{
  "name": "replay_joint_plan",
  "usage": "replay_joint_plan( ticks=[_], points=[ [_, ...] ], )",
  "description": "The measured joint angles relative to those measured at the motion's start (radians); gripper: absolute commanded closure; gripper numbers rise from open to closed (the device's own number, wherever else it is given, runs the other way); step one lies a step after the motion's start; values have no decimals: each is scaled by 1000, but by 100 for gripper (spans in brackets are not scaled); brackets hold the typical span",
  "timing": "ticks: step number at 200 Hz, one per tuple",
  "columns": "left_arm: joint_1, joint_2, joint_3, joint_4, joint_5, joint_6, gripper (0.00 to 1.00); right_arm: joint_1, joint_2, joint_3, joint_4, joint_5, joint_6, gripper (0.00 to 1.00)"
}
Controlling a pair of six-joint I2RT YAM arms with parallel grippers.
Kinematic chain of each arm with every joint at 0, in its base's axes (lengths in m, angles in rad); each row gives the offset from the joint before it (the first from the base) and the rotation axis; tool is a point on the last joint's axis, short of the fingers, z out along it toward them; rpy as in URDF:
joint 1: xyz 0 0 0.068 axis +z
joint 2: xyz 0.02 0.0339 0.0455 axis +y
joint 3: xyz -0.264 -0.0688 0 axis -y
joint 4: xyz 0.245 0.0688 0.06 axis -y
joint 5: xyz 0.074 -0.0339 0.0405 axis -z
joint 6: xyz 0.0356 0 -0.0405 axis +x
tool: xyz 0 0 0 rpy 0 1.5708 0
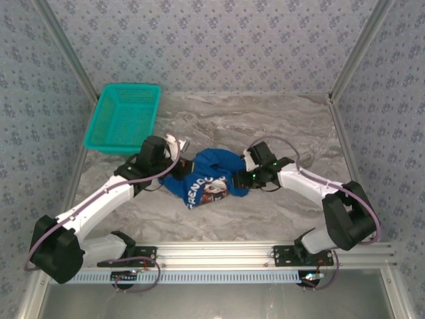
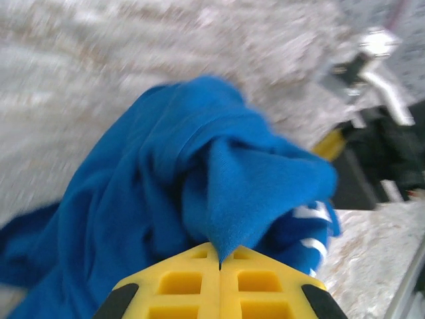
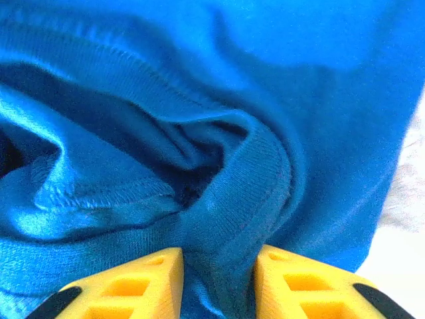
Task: Fold the inside-out t-shirt
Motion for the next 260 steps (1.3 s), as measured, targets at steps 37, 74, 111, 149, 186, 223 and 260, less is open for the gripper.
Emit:
replay_joint_plan(
  ticks=[37, 74, 111, 149, 186, 223, 260],
  points=[
    [51, -20, -106, -51, -34, -72, 99, 12, -83, 2, 1, 101, -36, 51],
    [52, -43, -163, -57, -29, -116, 98, -31, -47, 61, 3, 223, -53, 45],
    [53, -43, -166, -34, -20, -136, 98, -34, 23, 56, 30, 132, -48, 45],
    [53, -42, -166, -23, -18, -136, 98, -36, 33, -3, 93, 2, -5, 61],
    [53, -42, -166, -7, -18, -137, 100, -49, 101, -10, 150, -76, 31, 99],
    [53, -72, -76, 7, -72, -155, 100, -157, -55, 85, 6, -47, -63, 100],
    [48, -196, 177, 223, -166, -146, 100, -271, -421, 399, 103, 32, -143, 100]
  ],
)
